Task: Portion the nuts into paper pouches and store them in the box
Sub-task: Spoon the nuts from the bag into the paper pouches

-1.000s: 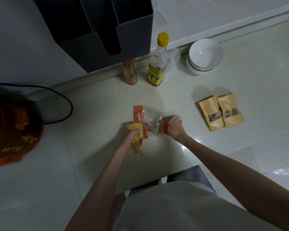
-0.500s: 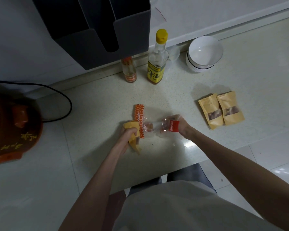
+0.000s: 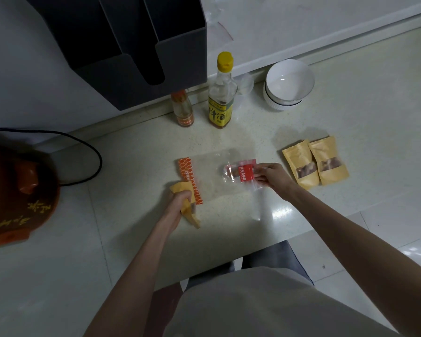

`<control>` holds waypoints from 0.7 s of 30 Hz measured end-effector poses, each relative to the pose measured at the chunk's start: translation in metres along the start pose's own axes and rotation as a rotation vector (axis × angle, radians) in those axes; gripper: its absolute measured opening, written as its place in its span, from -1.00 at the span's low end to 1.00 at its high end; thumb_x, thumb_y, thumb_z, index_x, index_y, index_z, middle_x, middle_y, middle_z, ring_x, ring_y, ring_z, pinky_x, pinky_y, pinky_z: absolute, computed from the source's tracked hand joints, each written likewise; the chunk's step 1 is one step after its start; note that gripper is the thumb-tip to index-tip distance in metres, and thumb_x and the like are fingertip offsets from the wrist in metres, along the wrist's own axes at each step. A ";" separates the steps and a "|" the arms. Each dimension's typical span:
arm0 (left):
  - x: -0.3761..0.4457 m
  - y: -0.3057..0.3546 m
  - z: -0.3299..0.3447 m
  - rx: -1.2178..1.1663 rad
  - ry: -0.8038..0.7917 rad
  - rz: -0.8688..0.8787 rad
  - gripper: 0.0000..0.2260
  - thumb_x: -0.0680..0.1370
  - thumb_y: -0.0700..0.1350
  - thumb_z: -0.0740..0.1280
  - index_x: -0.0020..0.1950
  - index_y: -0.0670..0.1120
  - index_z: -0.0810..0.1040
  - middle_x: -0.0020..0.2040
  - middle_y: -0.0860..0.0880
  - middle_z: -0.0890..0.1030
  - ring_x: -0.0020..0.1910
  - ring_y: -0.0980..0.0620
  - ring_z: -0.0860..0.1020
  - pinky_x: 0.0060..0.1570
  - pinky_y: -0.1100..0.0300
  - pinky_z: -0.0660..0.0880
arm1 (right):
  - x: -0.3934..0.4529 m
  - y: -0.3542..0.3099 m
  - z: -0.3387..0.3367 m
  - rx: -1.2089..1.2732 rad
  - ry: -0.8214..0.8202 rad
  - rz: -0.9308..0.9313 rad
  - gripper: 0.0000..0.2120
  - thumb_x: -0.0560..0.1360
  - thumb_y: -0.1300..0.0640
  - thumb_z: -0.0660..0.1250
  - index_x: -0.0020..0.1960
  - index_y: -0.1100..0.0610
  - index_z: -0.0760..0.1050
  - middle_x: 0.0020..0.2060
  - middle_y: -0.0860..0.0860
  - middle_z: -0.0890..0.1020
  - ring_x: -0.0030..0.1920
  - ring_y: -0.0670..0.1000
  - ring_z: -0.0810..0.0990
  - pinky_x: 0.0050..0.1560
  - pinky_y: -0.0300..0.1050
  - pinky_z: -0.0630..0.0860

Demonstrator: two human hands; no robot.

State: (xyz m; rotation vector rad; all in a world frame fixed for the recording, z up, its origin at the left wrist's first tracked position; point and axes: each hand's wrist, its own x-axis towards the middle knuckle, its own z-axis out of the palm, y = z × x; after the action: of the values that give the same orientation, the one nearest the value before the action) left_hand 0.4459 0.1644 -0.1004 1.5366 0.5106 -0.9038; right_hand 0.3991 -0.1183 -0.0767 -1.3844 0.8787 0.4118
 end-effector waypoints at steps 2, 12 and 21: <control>-0.001 0.000 0.000 -0.024 0.032 -0.015 -0.80 0.36 -0.32 0.25 -0.20 -0.05 0.58 -0.30 0.03 0.59 -0.31 0.07 0.52 -0.43 0.22 0.49 | -0.002 0.005 -0.018 0.131 0.032 0.009 -0.77 0.56 0.27 0.24 0.15 0.35 0.54 -0.13 0.23 0.68 -0.16 0.09 0.70 -0.08 -0.13 0.64; -0.013 0.017 0.006 -0.096 0.293 0.223 -0.84 0.22 -0.27 0.28 -0.22 -0.16 0.50 -0.36 -0.16 0.50 -0.37 -0.10 0.45 -0.33 0.03 0.39 | -0.028 0.019 -0.076 0.322 0.263 0.019 -0.89 0.51 0.27 0.31 -0.05 0.31 0.56 -0.33 0.14 0.69 -0.34 0.03 0.68 -0.29 -0.19 0.63; 0.003 0.027 0.035 0.020 0.146 0.025 -0.71 0.24 -0.19 0.33 -0.05 -0.14 0.55 -0.19 -0.13 0.50 -0.32 -0.05 0.45 -0.26 0.10 0.40 | -0.047 0.012 -0.062 0.332 0.188 -0.073 -0.86 0.53 0.30 0.27 -0.05 0.30 0.61 -0.32 0.19 0.69 -0.33 0.07 0.68 -0.29 -0.19 0.62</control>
State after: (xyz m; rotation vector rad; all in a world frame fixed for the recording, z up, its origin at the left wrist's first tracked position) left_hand 0.4592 0.1256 -0.0848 1.6314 0.5870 -0.7835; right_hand 0.3425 -0.1644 -0.0463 -1.1545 0.9970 0.0739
